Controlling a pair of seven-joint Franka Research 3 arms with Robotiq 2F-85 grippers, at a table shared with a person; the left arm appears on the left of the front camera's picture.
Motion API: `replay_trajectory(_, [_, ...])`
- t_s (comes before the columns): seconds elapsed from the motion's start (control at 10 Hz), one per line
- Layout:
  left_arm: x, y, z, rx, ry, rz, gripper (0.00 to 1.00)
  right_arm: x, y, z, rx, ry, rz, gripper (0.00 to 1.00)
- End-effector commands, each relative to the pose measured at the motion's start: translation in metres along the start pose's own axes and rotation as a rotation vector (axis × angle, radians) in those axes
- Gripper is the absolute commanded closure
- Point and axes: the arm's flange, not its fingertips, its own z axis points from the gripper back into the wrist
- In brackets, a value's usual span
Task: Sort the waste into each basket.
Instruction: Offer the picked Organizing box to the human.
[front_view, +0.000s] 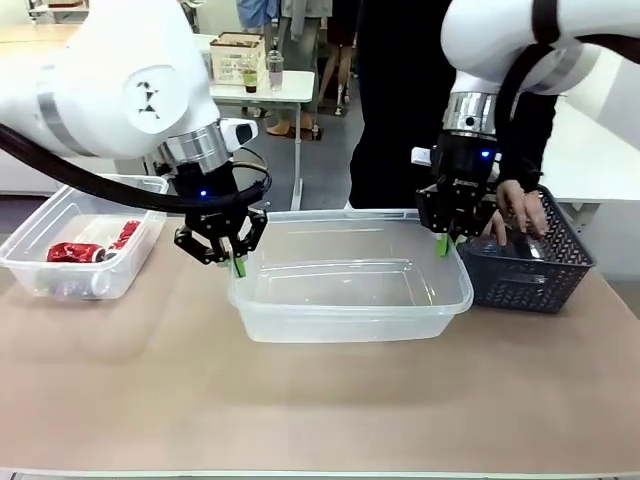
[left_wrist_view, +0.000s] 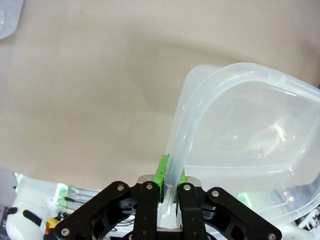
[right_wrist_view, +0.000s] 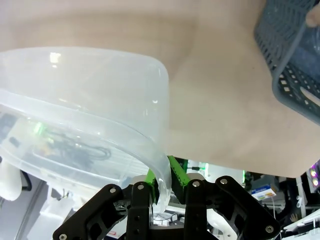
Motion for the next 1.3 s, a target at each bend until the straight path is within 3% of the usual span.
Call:
replay_trajectory(0.0, [0.0034, 0.0083, 0.0025, -0.012, -0.008, 0.033, 1.00, -0.0037, -0.0012, -0.0003, 0.004, 0.001, -0.004, 1.00])
replay_trajectory(1.2, [0.0034, 0.0083, 0.0025, -0.012, -0.008, 0.033, 1.00, -0.0037, -0.0012, -0.0003, 0.004, 0.001, -0.004, 1.00])
